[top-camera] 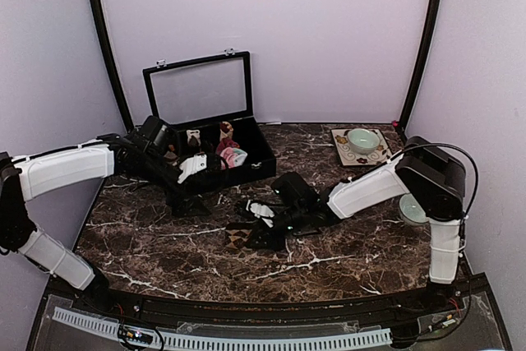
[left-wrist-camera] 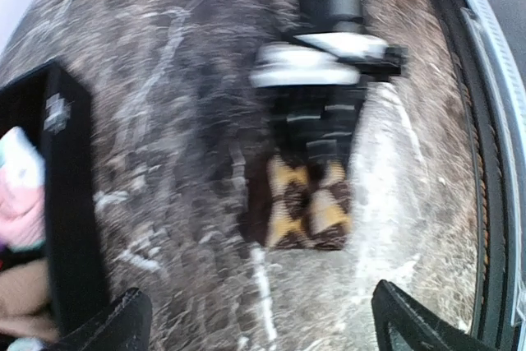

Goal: Roll the socks
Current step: Roll the sock at the center of the board.

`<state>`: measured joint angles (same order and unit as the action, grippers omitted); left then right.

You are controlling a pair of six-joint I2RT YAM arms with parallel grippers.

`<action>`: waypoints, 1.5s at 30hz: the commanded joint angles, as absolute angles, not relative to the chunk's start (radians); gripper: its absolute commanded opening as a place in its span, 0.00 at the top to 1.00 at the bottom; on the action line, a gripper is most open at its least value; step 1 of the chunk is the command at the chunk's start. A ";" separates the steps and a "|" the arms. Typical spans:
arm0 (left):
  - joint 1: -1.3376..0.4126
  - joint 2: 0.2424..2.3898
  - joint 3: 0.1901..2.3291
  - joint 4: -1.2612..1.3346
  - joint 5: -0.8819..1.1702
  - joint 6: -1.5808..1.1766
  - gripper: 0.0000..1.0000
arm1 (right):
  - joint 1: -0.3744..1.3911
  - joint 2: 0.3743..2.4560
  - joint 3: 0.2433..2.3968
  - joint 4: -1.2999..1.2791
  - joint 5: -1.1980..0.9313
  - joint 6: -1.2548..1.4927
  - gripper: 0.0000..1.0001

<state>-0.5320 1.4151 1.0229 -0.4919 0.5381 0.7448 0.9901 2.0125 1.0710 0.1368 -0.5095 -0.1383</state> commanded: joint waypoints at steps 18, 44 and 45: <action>-0.925 1.637 0.901 -0.191 0.117 0.910 0.33 | 0.900 2.221 1.086 -0.237 -0.680 0.208 1.00; -1.016 1.623 0.872 -0.179 0.010 0.895 0.41 | 0.874 2.219 1.059 -0.166 -0.723 0.269 1.00; -1.019 1.630 0.871 -0.168 -0.004 0.895 0.40 | 0.874 2.220 1.059 -0.165 -0.724 0.271 1.00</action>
